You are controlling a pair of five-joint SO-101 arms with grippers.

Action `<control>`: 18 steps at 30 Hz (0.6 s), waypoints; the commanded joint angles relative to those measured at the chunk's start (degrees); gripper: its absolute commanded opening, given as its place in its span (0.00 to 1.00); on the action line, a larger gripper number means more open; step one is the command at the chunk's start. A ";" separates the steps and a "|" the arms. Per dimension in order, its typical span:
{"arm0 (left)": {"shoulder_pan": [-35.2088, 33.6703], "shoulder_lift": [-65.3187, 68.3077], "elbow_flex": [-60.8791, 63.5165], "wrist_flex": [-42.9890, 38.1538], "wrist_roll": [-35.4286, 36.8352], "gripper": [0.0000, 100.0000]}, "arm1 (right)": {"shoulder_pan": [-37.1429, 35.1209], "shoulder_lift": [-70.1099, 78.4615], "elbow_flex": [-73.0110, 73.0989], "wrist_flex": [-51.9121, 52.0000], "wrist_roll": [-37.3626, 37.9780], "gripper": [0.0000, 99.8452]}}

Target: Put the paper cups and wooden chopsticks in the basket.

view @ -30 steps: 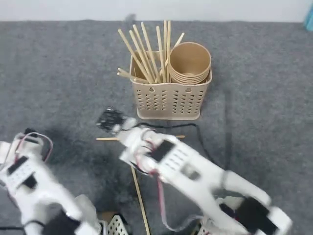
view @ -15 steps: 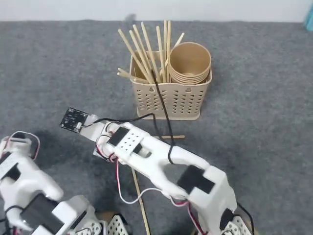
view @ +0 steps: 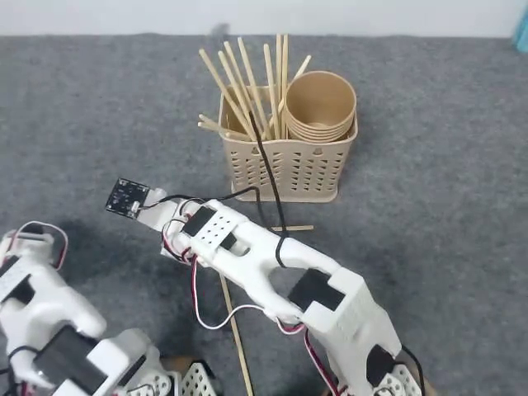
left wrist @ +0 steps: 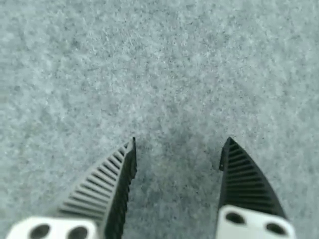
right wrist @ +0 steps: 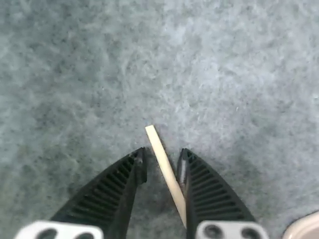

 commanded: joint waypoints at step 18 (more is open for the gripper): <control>2.29 -0.26 -1.80 0.26 0.35 0.26 | 2.77 -29.67 -6.42 31.34 -7.38 0.01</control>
